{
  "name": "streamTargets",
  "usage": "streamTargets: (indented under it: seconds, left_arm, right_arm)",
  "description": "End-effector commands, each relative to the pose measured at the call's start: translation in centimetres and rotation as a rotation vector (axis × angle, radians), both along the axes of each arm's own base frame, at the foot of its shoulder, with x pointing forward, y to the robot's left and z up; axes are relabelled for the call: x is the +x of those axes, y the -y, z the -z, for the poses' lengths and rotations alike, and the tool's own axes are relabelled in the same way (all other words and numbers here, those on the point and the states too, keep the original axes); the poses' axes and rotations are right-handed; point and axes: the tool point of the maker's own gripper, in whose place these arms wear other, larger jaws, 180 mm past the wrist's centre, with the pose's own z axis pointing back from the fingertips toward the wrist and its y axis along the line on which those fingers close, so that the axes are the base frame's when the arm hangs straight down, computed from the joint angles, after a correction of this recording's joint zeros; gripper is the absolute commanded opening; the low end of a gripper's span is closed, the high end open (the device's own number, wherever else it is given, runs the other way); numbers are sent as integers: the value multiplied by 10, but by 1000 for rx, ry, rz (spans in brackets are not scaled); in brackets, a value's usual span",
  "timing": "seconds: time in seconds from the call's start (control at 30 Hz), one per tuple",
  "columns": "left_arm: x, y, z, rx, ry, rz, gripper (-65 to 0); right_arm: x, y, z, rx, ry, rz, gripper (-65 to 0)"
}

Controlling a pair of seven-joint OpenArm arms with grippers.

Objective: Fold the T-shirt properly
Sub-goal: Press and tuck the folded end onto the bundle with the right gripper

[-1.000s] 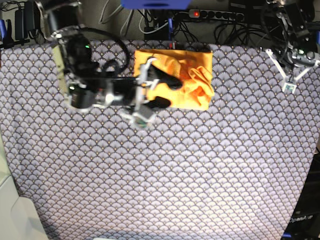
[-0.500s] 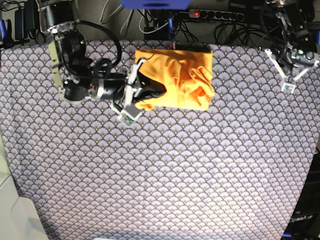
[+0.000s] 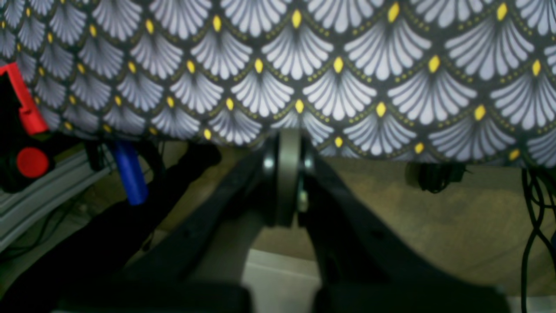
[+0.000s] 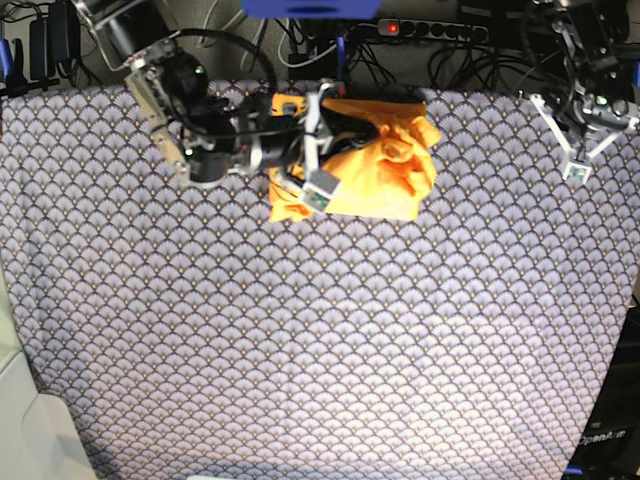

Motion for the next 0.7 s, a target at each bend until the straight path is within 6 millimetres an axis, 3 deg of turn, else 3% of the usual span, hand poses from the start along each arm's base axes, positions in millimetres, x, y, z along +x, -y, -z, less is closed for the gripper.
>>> streamTargets:
  seconds: [0.0, 0.1, 0.23, 0.33, 0.5, 0.67]
  left_arm:
    - [5, -7, -8, 25, 20, 6, -650]
    - [5, -7, -9, 26, 21, 7, -650]
    - [5, -7, -9, 26, 21, 7, -650]
    - [4, -8, -8, 26, 17, 6, -650]
    - [7, -7, -8, 23, 33, 11, -650]
    - [1, -5, -4, 15, 25, 11, -650]
  right_arm:
    - [8, -7, -15, 45, 38, 5, -647]
    - [-11, -21, -11, 22, 50, -75, -647]
    - [-21, -32, -24, 17, 120, -158, -647]
    - [-22, -21, -40, 18, 192, -173, -647]
    - [-13, -6, -65, 20, 296, -157, -647]
    - [11, 6, -59, 1, 281, -75, -647]
